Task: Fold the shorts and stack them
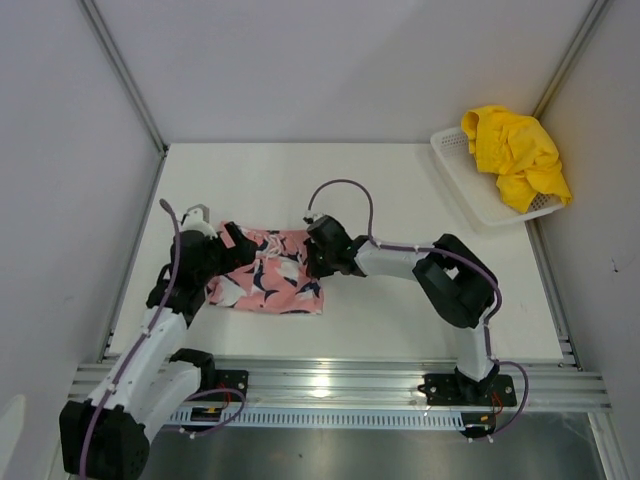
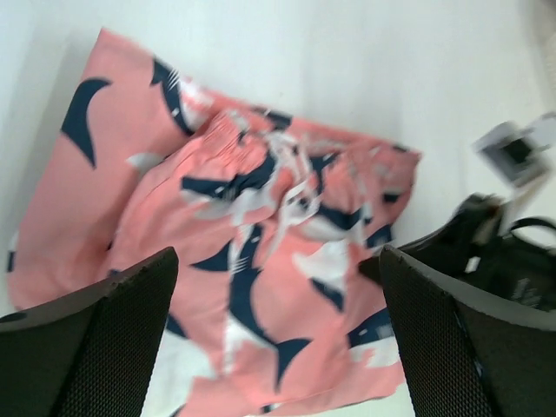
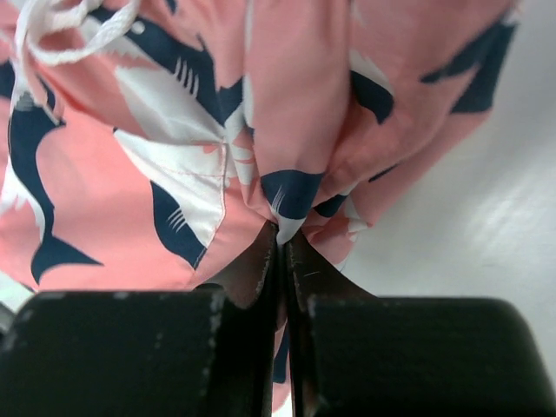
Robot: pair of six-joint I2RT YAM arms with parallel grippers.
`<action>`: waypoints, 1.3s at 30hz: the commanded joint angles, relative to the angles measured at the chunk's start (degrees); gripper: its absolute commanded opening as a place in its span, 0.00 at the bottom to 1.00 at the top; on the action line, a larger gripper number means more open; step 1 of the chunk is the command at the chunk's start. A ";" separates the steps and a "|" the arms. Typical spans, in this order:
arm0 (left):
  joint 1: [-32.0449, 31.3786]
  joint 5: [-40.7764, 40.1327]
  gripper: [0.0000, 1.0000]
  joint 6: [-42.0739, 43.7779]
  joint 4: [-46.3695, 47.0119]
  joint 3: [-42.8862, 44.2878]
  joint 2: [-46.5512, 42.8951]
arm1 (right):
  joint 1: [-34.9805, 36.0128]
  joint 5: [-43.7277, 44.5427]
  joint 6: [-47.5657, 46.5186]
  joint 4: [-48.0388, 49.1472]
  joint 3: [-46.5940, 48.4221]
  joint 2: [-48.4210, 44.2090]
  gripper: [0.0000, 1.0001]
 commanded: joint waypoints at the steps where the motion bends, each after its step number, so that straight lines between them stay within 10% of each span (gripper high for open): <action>1: 0.47 1.49 0.99 -1.15 -4.01 1.48 -4.66 | 3.55 -0.31 0.58 1.15 -0.05 1.09 0.04; 17: 0.47 0.97 0.99 0.52 -11.14 5.71 -13.11 | 13.14 0.77 -6.72 10.74 -4.88 1.45 0.07; 39: 0.47 2.02 0.99 0.87 -18.08 15.11 -21.20 | 19.55 3.89 9.71 20.32 7.16 14.10 0.08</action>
